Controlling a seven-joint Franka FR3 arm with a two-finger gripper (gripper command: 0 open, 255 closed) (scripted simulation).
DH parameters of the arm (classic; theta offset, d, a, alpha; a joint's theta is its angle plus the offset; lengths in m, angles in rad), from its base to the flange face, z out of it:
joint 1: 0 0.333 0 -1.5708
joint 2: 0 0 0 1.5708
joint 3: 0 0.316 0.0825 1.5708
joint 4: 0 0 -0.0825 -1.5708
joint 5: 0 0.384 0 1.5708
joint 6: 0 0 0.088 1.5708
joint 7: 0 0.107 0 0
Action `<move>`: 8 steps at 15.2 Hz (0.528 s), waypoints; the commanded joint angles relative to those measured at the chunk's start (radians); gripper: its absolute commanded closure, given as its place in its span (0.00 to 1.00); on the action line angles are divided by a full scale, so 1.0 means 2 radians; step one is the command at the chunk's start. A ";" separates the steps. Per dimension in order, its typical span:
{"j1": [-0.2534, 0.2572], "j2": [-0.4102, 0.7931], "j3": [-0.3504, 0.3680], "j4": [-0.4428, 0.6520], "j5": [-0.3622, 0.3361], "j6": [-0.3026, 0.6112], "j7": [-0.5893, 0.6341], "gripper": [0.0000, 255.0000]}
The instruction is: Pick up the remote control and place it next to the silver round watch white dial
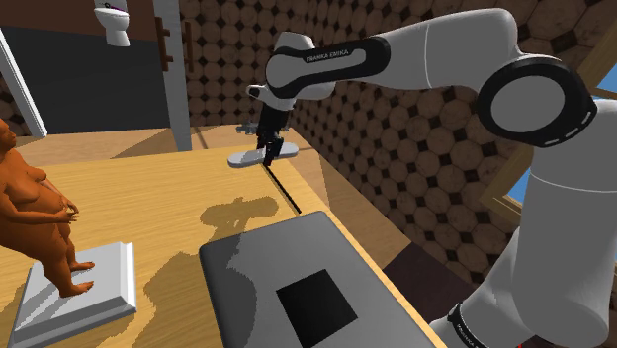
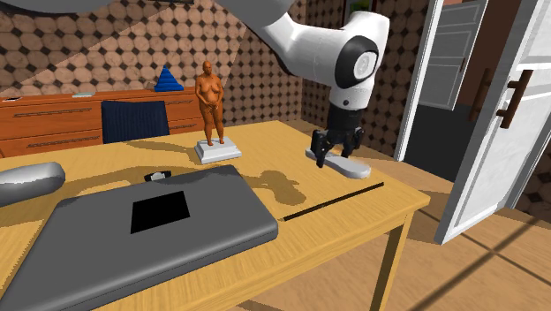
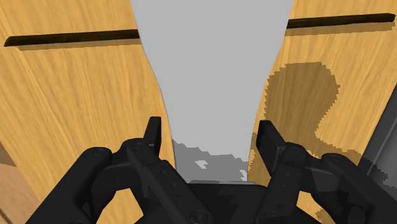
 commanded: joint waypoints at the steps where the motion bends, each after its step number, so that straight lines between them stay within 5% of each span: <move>1: 0.000 -0.004 0.000 0.009 -0.001 -0.013 0.003 1.00; 8: 0.036 -0.040 0.014 -0.035 -0.009 0.003 0.053 1.00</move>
